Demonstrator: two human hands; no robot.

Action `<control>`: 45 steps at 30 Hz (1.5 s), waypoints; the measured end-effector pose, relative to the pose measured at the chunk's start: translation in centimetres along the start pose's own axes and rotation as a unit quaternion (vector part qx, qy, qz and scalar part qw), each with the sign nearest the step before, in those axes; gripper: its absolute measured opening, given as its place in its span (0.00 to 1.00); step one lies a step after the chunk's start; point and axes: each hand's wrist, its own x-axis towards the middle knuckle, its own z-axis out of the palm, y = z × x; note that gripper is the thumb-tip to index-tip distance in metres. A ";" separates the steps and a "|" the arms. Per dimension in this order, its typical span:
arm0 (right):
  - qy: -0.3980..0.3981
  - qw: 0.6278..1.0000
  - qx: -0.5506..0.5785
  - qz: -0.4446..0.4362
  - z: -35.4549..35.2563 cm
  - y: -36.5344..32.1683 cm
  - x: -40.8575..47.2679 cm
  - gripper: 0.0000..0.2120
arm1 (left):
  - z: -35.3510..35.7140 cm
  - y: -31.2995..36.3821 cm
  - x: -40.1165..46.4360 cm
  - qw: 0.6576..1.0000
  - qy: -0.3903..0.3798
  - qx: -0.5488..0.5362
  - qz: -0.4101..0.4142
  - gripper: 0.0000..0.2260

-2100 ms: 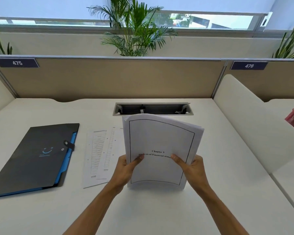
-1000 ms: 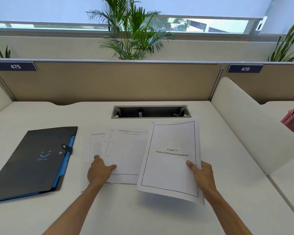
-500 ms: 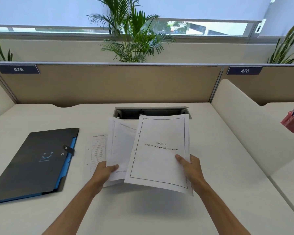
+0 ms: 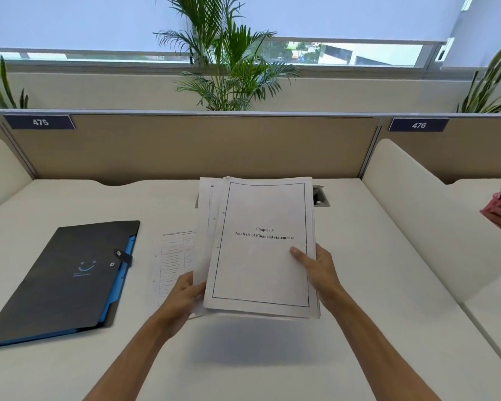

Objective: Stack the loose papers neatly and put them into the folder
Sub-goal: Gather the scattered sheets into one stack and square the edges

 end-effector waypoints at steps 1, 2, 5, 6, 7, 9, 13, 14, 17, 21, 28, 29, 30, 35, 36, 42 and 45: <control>0.000 1.000 -0.013 -0.017 0.0 -0.1 -0.1 0.11 | 0.0 0.0 -0.1 1.000 -0.009 0.003 0.005 0.10; 0.003 0.999 -0.034 -0.033 0.0 -0.3 -0.3 0.14 | 0.1 0.3 -0.4 1.000 -0.014 0.009 0.011 0.17; 0.012 0.994 -0.076 -0.080 0.2 -0.7 -0.9 0.27 | -0.2 0.4 -0.7 1.000 -0.015 0.018 0.021 0.38; 0.012 0.993 -0.073 -0.093 0.3 -0.9 -1.2 0.26 | -0.3 0.5 -0.7 0.999 -0.012 0.016 0.029 0.39; 0.014 0.993 -0.062 -0.101 0.4 -1.1 -1.3 0.22 | -0.5 0.7 -0.6 0.999 -0.007 0.009 0.031 0.37; 0.014 0.994 -0.034 -0.105 0.7 -1.8 -1.8 0.10 | -0.6 1.7 -0.5 0.999 0.021 -0.010 0.028 0.26; 0.001 0.993 -0.006 -0.117 1.5 -2.4 -2.9 0.07 | -0.9 3.8 -0.3 0.997 0.041 -0.067 0.027 0.17; 0.003 0.992 0.000 -0.124 1.8 -2.4 -3.1 0.07 | -0.8 4.4 -0.4 0.997 0.038 -0.058 0.039 0.22; 0.014 0.990 0.017 -0.140 2.6 -2.7 -3.6 0.05 | -0.1 4.8 -0.3 0.994 0.075 -0.024 0.075 0.37; -0.024 0.995 0.026 -0.097 3.1 -2.8 -3.9 0.06 | 0.8 4.3 -0.5 0.989 0.097 -0.024 0.113 0.26; -0.017 0.995 0.030 -0.092 3.2 -2.8 -4.5 0.04 | 0.8 3.1 -0.7 0.989 0.090 -0.011 0.115 0.13; -0.017 0.995 0.027 -0.095 3.2 -2.8 -4.6 0.04 | 0.7 3.1 -0.7 0.989 0.089 -0.009 0.117 0.12; -0.016 0.995 0.024 -0.098 3.2 -2.8 -4.7 0.03 | 0.8 3.1 -0.7 0.989 0.090 -0.007 0.117 0.11; -0.004 0.992 0.009 -0.124 3.0 -3.2 -5.0 0.05 | 1.2 3.6 -0.6 0.990 0.073 -0.013 0.124 0.14; -0.002 0.992 0.010 -0.128 3.0 -3.4 -5.0 0.04 | 1.3 3.7 -0.6 0.989 0.072 -0.013 0.126 0.16; 0.013 0.989 0.010 -0.150 3.3 -4.7 -5.1 0.02 | 2.5 4.5 -0.1 0.988 0.086 -0.008 0.126 0.06; 0.013 0.985 0.001 -0.171 3.1 -5.6 -5.2 0.04 | 2.8 5.4 0.0 0.986 0.089 -0.011 0.137 0.06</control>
